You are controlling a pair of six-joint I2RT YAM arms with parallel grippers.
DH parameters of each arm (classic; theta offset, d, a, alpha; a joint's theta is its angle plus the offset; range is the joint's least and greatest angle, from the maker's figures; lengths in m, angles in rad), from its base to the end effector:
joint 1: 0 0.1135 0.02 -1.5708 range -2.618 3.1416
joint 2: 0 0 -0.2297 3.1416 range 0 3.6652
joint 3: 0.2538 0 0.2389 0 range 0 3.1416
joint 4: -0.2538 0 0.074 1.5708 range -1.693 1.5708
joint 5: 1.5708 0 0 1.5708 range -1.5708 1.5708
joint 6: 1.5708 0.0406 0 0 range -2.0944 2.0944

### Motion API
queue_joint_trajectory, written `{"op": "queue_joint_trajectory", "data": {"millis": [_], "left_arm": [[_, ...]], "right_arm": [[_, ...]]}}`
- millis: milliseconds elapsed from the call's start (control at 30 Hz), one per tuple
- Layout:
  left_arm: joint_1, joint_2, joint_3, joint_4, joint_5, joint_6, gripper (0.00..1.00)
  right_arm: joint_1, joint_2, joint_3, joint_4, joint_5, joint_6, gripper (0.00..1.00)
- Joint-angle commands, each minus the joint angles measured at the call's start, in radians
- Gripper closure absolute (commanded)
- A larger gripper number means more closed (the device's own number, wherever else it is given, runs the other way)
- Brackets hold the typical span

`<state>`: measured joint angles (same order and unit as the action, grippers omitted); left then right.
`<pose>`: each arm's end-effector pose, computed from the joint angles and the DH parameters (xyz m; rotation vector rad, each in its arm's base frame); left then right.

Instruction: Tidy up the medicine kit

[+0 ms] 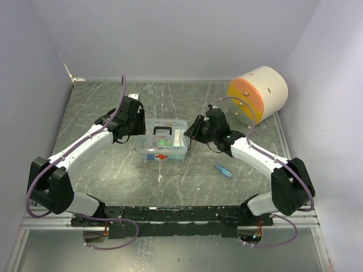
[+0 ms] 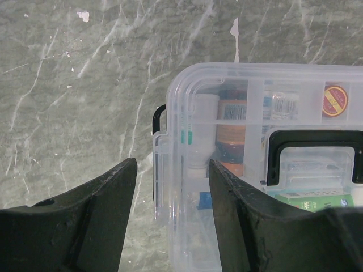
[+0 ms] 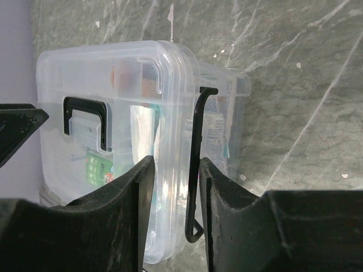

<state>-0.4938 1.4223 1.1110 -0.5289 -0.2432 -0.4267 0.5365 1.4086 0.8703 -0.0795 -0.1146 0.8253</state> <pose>0.2690 -0.1337 0.2425 -0.0313 2.3833 -0.1438 0.2601 0.1601 0.2069 0.2667 2.3131 0.8600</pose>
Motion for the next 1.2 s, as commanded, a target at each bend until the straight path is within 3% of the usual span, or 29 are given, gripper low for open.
{"op": "queue_joint_trajectory", "data": {"millis": [0, 933, 1067, 1167], "left_arm": [[-0.002, 0.012, -0.032, -0.048, 0.018, 0.007, 0.36], [-0.002, 0.003, -0.045, -0.038, 0.039, -0.004, 0.36], [-0.001, 0.003, -0.046, -0.038, 0.057, -0.007, 0.37], [-0.001, -0.002, -0.042, -0.044, 0.073, -0.012, 0.36]], "right_arm": [[0.032, 0.009, 0.019, -0.104, 0.076, -0.03, 0.65], [0.138, 0.035, 0.126, -0.239, 0.253, -0.023, 0.78], [0.14, 0.025, 0.127, -0.25, 0.265, -0.034, 0.76], [0.14, 0.001, 0.176, -0.278, 0.303, -0.062, 0.66]]}}
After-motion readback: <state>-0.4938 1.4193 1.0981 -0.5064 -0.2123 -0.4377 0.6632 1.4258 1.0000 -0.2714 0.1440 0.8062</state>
